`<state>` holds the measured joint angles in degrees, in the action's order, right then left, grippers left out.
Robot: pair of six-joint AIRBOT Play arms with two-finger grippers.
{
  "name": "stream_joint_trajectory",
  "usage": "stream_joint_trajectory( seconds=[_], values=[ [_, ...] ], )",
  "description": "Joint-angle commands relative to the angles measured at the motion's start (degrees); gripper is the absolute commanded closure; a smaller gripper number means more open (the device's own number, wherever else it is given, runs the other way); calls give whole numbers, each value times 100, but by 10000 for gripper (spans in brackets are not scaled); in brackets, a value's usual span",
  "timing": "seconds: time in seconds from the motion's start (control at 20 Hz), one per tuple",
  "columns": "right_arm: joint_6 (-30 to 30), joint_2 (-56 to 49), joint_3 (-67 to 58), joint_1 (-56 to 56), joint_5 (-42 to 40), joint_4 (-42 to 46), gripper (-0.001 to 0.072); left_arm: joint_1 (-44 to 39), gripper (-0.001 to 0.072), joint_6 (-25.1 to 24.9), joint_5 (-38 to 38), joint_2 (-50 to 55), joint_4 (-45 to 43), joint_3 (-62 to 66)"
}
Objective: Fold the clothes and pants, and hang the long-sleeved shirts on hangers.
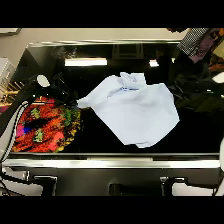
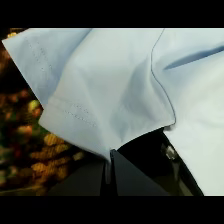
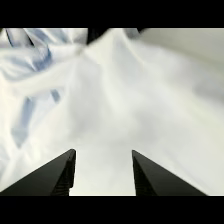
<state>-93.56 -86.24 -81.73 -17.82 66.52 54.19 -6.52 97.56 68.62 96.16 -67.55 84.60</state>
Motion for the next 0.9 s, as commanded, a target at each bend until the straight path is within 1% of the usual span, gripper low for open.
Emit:
stream_joint_trajectory(
  seconds=[0.0,0.05,0.2,0.3,0.45,0.5,0.55,0.6,0.75,0.85],
  values=[
    [407,986,750,-546,1023,411,252,-7,689,2,66,4,0,0],
    [404,1357,1263,-601,1016,330,221,-7,688,2,85,4,0,0],
    [323,2527,3211,-323,927,-20,221,-9,688,2,105,4,2,0],
    [83,3167,4428,133,568,-289,221,-11,688,2,105,4,2,0],
    [-535,3718,5709,944,-142,-306,218,-11,688,4,153,4,2,0],
    [-695,3768,5945,1176,-317,-306,215,-9,688,2,192,4,2,0],
    [-828,3759,6098,1405,-494,-306,170,-9,689,2,219,4,0,0],
    [-903,3759,6170,1604,-695,-313,157,-9,688,2,243,4,0,0],
    [-1215,3757,6183,1969,-1307,-295,157,-9,688,2,254,4,0,0],
    [-1346,3694,6183,1987,-1513,-291,157,-9,688,2,249,4,0,0]
  ],
)
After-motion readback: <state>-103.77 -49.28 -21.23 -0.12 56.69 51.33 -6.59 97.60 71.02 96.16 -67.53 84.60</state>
